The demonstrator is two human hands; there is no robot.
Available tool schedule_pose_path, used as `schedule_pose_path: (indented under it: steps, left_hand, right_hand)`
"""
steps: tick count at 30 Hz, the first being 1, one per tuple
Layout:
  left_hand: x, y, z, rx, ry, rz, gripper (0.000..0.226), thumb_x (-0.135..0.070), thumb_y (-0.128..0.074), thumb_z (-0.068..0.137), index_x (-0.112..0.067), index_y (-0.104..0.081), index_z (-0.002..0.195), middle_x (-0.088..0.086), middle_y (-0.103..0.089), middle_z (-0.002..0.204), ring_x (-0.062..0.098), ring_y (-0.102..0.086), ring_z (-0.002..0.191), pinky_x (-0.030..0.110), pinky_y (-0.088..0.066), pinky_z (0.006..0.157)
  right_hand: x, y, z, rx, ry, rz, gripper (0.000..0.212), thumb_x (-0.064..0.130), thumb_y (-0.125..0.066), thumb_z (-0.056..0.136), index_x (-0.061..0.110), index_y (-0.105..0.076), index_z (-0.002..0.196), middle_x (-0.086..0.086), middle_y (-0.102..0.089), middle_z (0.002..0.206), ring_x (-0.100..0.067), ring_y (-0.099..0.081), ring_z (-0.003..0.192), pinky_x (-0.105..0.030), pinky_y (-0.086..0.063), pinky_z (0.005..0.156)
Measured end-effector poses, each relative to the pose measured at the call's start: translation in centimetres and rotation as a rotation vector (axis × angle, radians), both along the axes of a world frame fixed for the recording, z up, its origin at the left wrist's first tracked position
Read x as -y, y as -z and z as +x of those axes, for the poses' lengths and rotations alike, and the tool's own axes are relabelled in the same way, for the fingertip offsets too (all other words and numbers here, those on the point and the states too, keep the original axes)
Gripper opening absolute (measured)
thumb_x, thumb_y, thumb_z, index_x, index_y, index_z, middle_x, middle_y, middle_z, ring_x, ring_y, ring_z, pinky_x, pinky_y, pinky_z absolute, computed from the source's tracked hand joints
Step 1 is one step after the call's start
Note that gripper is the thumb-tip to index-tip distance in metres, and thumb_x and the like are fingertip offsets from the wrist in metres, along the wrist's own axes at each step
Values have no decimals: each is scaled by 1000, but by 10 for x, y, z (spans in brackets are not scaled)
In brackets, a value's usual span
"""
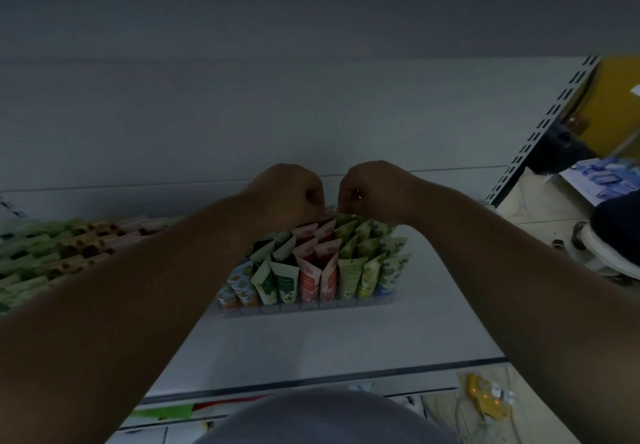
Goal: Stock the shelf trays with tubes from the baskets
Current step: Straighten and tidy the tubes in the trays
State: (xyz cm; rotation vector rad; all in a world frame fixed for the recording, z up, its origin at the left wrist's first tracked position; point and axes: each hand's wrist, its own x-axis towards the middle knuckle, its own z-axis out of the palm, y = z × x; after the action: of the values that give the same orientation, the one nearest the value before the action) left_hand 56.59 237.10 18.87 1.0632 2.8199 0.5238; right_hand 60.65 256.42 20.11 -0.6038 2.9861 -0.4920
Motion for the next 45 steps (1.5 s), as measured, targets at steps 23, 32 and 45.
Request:
schedule_pose_path:
  steps: [23,32,45]
  left_hand:
    - [-22,-5,2,-3,115,7,14,-21,-68,83,-24,-74,95,-26,-44,74,-10,-43,66,10,-28,59]
    - [-25,-6,1,-3,80,30,16,-22,-68,82,-27,-73,97,-20,-54,82,-11,-44,66,4,-27,56]
    - [-51,-4,2,-9,100,47,9,-22,-71,80,-18,-75,86,-5,-70,90,6,-59,78,24,-45,71]
  right_hand:
    - [-28,-1,18,8,49,56,14,23,-61,91,15,-72,96,5,-54,90,-13,-54,84,-24,-37,73]
    - [-37,2,20,-93,132,-29,9,27,-62,90,19,-66,92,8,-54,86,-9,-50,78,-23,-36,67]
    - [-51,-1,29,-4,120,74,7,19,-62,88,16,-69,89,8,-56,85,-13,-55,82,-25,-40,73]
